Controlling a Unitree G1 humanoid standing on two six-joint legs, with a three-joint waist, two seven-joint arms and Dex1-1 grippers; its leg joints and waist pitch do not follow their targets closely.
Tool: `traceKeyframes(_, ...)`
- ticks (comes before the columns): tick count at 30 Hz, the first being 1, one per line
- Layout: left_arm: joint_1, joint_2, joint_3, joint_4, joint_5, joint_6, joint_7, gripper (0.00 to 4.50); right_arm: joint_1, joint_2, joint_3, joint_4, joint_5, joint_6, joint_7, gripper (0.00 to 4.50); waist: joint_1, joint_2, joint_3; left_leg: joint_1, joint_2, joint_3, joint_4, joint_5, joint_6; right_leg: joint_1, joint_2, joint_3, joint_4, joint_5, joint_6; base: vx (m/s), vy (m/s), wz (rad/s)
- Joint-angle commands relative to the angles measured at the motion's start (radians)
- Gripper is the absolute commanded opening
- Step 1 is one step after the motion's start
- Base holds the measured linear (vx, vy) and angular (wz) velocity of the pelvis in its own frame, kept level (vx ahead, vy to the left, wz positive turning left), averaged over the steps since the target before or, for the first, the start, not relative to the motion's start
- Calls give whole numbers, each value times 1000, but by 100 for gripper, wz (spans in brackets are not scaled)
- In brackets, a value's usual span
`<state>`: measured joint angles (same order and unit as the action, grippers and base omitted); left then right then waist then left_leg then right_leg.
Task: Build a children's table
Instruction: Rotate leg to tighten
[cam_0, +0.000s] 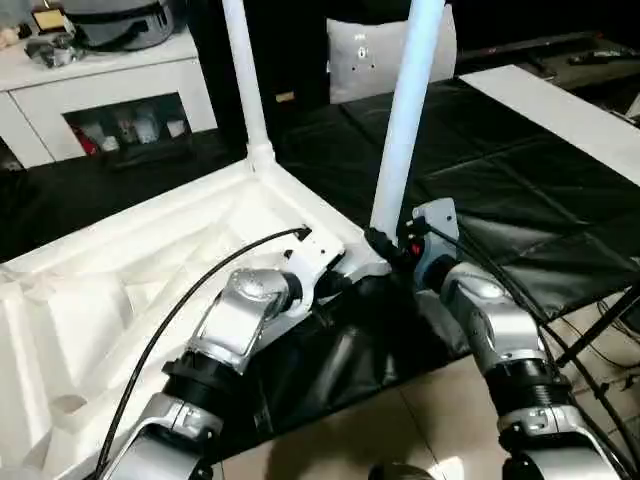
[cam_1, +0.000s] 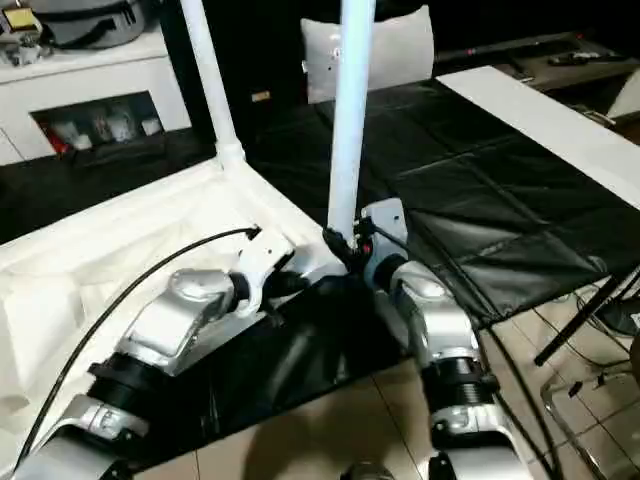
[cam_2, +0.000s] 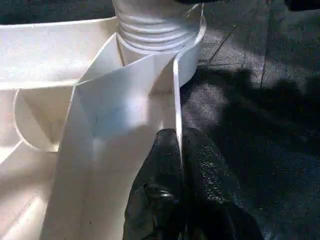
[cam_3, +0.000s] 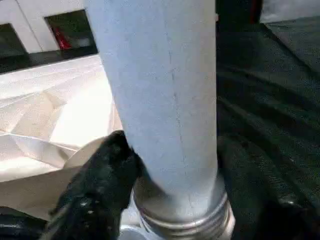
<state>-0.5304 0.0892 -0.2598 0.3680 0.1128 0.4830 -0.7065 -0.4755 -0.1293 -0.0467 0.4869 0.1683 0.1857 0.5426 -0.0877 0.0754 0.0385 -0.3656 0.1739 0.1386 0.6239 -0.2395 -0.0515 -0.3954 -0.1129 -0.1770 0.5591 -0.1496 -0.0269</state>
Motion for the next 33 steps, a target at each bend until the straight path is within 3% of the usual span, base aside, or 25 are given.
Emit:
traceKeyframes(1, -19, 6, -27, -12, 5, -26, -19, 0, 22, 4, 27, 5, 17, 8, 56, 299, 15, -16, -67, -27, 47, -18, -72, -98, 143, 71, -62, 60, -59, -273, -141, 0, 0, 0)
traceKeyframes(2, -18, 34, -37, 5, 11, -71, -53, 0, 48, -43, 28, -29, 31, -9, 129, 310, 24, -11, -69, -26, 47, -17, -69, -65, 158, 71, -62, 60, -54, -231, -153, 0, 0, 0)
traceKeyframes(4, -19, 56, -47, 25, 16, -116, -81, 0, 68, -85, 32, -52, 38, -21, 192, 320, 33, -15, -68, -25, 45, -13, -67, -58, 175, 71, -60, 61, -55, -220, -155, 0, 0, 0)
traceKeyframes(5, -20, 65, -52, 33, 16, -131, -94, 0, 75, -103, 35, -62, 43, -23, 224, 329, 46, -10, -69, -21, 48, -11, -67, -47, 183, 69, -59, 62, -53, -220, -159, 0, 0, 0)
traceKeyframes(12, -29, 146, -96, 74, -2, -224, -245, 0, 103, -244, 39, -112, 81, -27, 431, 392, 78, -9, -63, -12, 53, -9, -76, -106, 151, 66, -57, 65, -61, -292, -148, 0, 0, 0)
traceKeyframes(16, -31, 227, -149, 100, -19, -370, -435, 0, 106, -359, 81, -154, 107, -16, 628, 392, 96, -9, -67, -8, 56, -8, -74, -79, 161, 65, -57, 70, -51, -234, -164, 0, 0, 0)
traceKeyframes(20, -39, 267, -184, 130, -25, -453, -557, 0, 80, -386, 100, -136, 112, -15, 711, 392, 125, -10, -70, -4, 59, -2, -71, -44, 164, 62, -57, 71, -44, -217, -176, 0, 0, 0)
traceKeyframes(22, -45, 281, -201, 139, -17, -477, -591, 0, 72, -394, 114, -132, 112, -17, 744, 392, 130, -9, -69, -2, 62, -1, -72, -44, 160, 60, -59, 73, -43, -217, -178, 0, 0, 0)
traceKeyframes(25, -58, 294, -222, 152, -16, -508, -638, 0, 62, -402, 135, -136, 120, -9, 797, 367, 146, -13, -70, -1, 63, 1, -73, -47, 150, 60, -60, 75, -42, -232, -174, 0, 0, 0)
traceKeyframes(30, -90, 293, -242, 187, -21, -563, -705, 0, 58, -429, 209, -168, 130, 12, 929, 312, 158, -15, -71, -1, 63, 2, -71, -35, 150, 60, -60, 77, -40, -229, -172, 0, 0, 0)
traceKeyframes(33, -97, 282, -240, 198, -26, -574, -721, 0, 50, -430, 224, -165, 130, 32, 961, 295, 168, -18, -69, -1, 63, 4, -73, -51, 137, 59, -61, 78, -45, -276, -159, 0, 0, 0)
